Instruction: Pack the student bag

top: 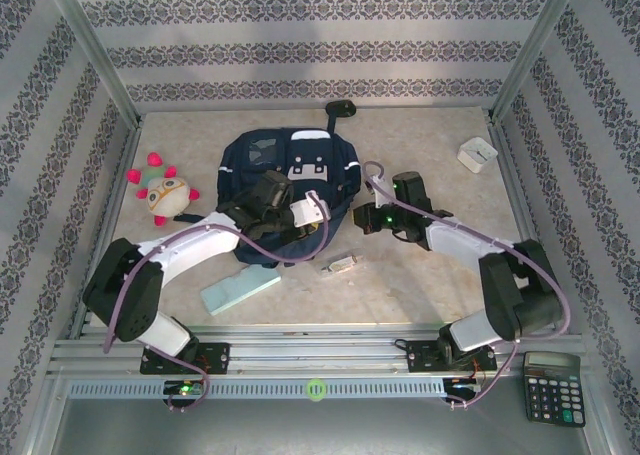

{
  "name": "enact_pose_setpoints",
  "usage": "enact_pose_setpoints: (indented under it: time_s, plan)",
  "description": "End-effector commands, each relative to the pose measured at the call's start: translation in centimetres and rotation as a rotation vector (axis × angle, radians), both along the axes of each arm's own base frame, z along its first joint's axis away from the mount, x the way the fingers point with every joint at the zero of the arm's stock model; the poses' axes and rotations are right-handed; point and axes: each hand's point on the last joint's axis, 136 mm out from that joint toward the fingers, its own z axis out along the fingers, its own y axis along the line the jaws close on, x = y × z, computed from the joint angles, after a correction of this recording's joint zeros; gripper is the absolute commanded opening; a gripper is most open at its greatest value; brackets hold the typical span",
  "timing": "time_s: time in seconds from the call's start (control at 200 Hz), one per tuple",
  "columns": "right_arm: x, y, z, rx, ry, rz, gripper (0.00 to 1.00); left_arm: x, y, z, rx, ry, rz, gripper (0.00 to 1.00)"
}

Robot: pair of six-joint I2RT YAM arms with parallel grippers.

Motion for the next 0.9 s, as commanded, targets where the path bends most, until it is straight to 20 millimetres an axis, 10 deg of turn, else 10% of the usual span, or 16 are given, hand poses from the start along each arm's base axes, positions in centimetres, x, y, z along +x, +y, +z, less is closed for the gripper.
enact_pose_setpoints:
  time_s: [0.0, 0.3, 0.385, 0.51, 0.66, 0.894]
  plan:
    - [4.6, -3.1, -1.1, -0.019, 0.0, -0.219, 0.0, -1.5, 0.6, 2.5, -0.078, -0.018, -0.093, 0.0]
    - [8.5, -4.7, -0.1, 0.038, -0.063, -0.324, 0.0, -2.5, 2.1, 3.2, -0.086, -0.02, -0.129, 0.02]
    - [6.9, -3.5, 1.1, 0.061, -0.095, -0.228, 0.01, -2.2, 2.0, 3.6, -0.108, -0.02, -0.106, 0.25]
    - [3.4, -2.8, 2.5, 0.022, -0.15, -0.096, 0.33, -0.8, 2.6, 5.1, -0.135, -0.053, -0.032, 0.61]
    - [0.2, -3.5, 4.7, -0.058, -0.246, -0.008, 0.4, 1.5, 5.7, 6.5, -0.145, -0.087, 0.055, 0.69]
    - [-3.0, -1.9, 6.2, -0.236, -0.359, 0.236, 0.41, 1.9, 6.6, 2.7, 0.036, -0.063, -0.035, 0.77]
